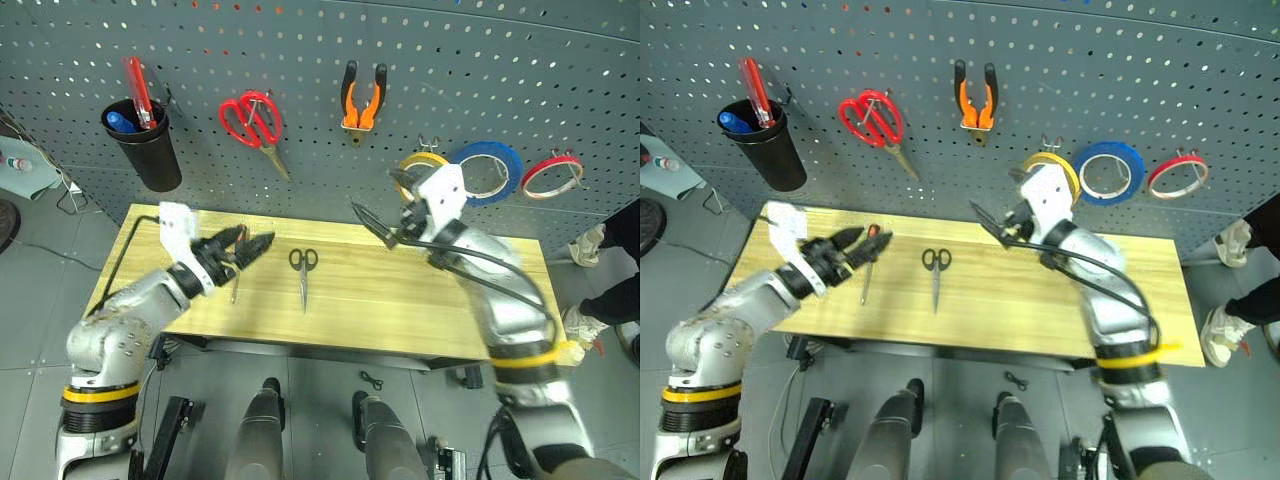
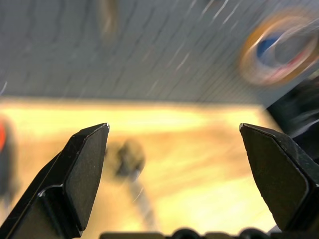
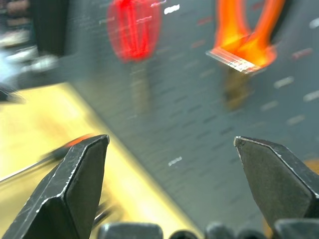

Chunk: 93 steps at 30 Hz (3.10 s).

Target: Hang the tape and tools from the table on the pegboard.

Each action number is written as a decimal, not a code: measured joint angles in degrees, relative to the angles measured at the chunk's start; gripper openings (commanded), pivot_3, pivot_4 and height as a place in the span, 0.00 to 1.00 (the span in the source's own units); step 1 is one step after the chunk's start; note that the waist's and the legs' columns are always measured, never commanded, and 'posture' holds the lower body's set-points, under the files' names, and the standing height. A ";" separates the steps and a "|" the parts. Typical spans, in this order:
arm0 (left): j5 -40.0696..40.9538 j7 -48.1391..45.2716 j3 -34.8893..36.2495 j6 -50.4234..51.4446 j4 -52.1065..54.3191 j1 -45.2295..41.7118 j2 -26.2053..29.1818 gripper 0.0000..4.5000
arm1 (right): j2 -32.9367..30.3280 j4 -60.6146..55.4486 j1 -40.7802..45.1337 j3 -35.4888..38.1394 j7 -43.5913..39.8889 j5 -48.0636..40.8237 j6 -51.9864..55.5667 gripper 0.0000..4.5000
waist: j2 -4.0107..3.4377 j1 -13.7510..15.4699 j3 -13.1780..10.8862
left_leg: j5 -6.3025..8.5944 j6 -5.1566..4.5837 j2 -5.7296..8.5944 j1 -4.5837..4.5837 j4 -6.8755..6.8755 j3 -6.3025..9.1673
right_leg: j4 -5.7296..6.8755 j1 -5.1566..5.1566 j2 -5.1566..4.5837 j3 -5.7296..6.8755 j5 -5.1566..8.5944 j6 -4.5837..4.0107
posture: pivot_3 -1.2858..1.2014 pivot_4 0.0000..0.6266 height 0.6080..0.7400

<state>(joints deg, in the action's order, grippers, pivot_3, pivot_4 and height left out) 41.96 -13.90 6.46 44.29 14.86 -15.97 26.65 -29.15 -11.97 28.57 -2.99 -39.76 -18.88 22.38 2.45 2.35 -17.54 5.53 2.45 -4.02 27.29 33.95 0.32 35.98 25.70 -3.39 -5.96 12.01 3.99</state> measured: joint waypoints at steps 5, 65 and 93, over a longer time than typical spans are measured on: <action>-10.03 9.22 -6.91 0.40 -0.31 0.22 -7.62 1.00 | -4.04 -1.43 -2.98 -1.03 -8.92 -5.26 5.85 0.99 | 0.01 -0.07 -0.01 | -0.01 0.00 0.01 0.02 0.16 0.00 | 0.00 0.00 0.00 0.00 0.05 0.15 | 0.56 0.49 1.00; -41.89 4.31 -9.34 -22.75 23.69 7.83 -8.06 0.02 | 3.28 -9.88 23.22 10.33 3.55 -25.18 18.36 1.00 | 0.03 -1.92 -0.08 | -0.10 0.07 0.08 0.12 0.13 0.02 | 0.01 0.10 -0.06 -0.04 0.00 0.16 | 0.57 0.41 1.00; -44.68 8.45 -5.20 -11.31 11.10 -6.28 -14.83 0.02 | 3.58 -6.94 25.04 8.28 5.00 -25.13 18.13 1.00 | 0.05 -1.65 -0.04 | -0.15 -0.01 0.08 0.22 0.19 0.04 | 0.12 0.17 -0.03 -0.02 -0.07 0.13 | 0.56 0.40 1.00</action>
<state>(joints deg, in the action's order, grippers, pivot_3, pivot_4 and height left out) -2.72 -5.45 1.26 32.99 25.96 -22.25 11.82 -25.56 -18.91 53.61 5.29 -34.76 -44.01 40.51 2.50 0.70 -17.58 5.38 2.45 -3.94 27.52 34.14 0.35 36.10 25.88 -3.42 -5.98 11.94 4.13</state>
